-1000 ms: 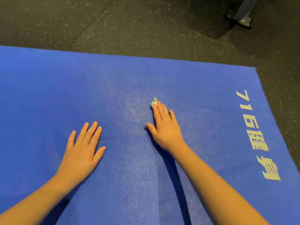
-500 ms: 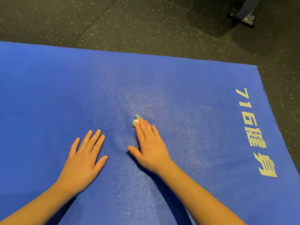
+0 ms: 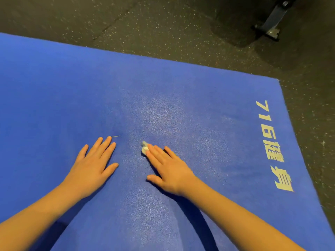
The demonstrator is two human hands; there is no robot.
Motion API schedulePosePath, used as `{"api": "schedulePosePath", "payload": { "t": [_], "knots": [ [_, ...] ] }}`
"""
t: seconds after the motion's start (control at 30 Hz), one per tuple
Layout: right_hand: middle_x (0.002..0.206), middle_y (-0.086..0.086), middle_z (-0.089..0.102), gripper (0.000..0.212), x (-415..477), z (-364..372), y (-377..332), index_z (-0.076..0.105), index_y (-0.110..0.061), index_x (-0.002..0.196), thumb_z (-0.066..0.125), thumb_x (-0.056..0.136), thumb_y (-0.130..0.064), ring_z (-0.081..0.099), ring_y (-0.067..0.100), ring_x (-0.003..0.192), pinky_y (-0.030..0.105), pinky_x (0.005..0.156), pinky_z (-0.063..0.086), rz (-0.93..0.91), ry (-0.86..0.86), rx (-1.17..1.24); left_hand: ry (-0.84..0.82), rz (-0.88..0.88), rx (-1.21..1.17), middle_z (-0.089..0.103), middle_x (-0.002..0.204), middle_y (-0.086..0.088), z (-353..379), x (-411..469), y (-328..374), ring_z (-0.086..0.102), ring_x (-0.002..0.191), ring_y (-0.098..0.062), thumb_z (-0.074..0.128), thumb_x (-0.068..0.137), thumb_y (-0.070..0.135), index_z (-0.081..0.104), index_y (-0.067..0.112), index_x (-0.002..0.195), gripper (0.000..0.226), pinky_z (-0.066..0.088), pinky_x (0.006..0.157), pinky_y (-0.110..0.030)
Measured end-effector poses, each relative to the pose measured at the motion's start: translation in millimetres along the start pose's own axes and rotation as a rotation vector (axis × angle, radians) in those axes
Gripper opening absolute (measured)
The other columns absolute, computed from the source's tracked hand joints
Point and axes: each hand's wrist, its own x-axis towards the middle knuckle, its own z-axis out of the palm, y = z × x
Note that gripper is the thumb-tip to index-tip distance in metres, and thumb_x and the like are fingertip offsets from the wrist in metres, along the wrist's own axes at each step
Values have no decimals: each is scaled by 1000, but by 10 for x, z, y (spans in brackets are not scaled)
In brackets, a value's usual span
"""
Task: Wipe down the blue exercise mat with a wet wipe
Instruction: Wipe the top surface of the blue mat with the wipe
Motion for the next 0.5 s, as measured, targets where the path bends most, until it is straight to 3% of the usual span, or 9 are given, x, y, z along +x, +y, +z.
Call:
{"api": "schedulePosePath", "payload": {
  "t": [0.1,0.17,0.27,0.37,0.43,0.5],
  "knots": [
    [158,-12,-16,81,12,-66,153,-3,-22,154,5,84,-62,-6,12,148,40,121,-3,232,69,-7,-42,-30,-46,-3,155,12,-16,-165,32,-7,143,-8,1,78,69,18,19,152,91,1,119,-43],
    [157,-14,-20,85,29,-40,-42,-4,-22,154,6,81,-64,-14,8,145,34,119,-9,316,105,88,-61,-52,-55,-7,155,14,-16,-291,42,-12,142,-6,-2,76,70,14,21,153,93,-3,118,-40],
    [158,-12,-21,86,-175,99,-447,-5,-22,154,13,83,-68,-16,10,146,31,118,-9,116,-36,155,-90,-77,-49,-13,153,16,1,-455,48,-17,141,-4,-7,73,70,8,23,153,94,-8,117,-37],
    [159,-10,-16,85,-367,85,-307,-5,-22,154,13,87,-72,-8,12,148,34,120,-5,-38,-106,11,-107,-85,-53,-17,151,18,5,-601,51,-20,139,-3,-10,71,71,2,25,152,94,-10,117,-36],
    [159,-11,-17,90,-379,30,-136,-6,-22,154,-7,81,-75,-5,13,148,39,121,-1,42,-91,-57,-115,-98,-54,-20,150,19,20,-689,49,-23,138,-2,-12,69,71,-4,26,151,94,-11,116,-36],
    [158,-12,-20,93,-361,20,-144,-9,-23,153,-11,79,-78,-9,13,148,40,121,-1,170,-60,-12,-111,-108,-80,-18,150,20,27,-775,48,-22,138,-1,-11,68,72,-2,27,152,96,-10,117,-36]
  ]
}}
